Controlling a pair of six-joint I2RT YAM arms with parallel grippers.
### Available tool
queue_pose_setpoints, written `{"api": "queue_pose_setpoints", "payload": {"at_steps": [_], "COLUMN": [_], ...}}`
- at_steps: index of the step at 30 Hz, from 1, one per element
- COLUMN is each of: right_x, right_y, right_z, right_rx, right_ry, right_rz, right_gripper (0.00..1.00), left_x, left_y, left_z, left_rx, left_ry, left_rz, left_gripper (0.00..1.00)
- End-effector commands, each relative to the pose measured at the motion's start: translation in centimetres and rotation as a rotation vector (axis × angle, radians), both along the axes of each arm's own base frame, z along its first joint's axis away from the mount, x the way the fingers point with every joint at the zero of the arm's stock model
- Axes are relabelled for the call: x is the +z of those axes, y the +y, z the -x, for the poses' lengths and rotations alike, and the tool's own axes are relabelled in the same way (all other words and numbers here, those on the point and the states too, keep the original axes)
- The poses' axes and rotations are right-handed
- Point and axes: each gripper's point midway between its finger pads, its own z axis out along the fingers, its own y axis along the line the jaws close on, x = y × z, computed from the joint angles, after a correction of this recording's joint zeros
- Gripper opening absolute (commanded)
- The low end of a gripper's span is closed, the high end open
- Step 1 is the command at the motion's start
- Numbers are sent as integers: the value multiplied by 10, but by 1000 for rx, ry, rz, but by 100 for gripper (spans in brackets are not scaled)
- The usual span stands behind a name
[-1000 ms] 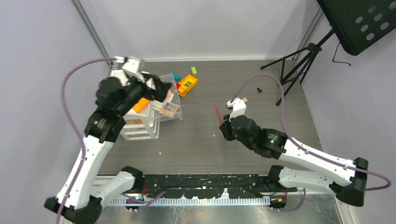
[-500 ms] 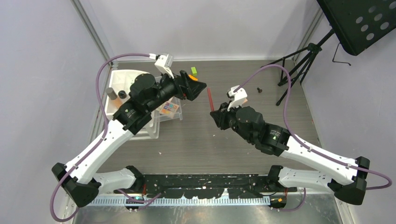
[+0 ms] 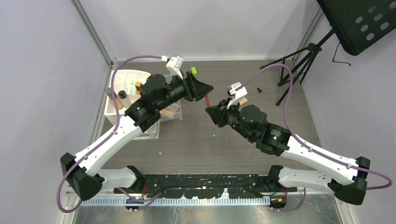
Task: Organize the makeup
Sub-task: Pick up the makeup from the center of the board.
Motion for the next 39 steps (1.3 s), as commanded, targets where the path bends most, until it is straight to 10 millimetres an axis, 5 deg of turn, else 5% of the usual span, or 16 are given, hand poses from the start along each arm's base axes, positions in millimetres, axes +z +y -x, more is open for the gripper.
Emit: {"api": "queue_pose_setpoints", "payload": {"at_steps": [1, 23, 25, 31, 39], "right_x": [42, 35, 36, 42, 70], "right_y": [-1, -16, -18, -28, -47], "right_z": [-1, -11, -12, -12, -1], "right_rx": [5, -51, -60, -92, -94], "right_ry": [-94, -156, -157, -162, -272], "right_rz": [-74, 60, 60, 48, -48], "right_gripper": [0, 2, 10, 54, 61], "left_x": [24, 24, 23, 26, 42], "left_y": [-9, -9, -9, 1, 26], "left_z": [8, 4, 3, -5, -21], "left_rx": [-56, -35, -28, 51, 213], "left_ry": [-50, -13, -6, 8, 22], "left_rz": [60, 89, 97, 121, 208], "left_gripper": [46, 10, 9, 6, 6]}}
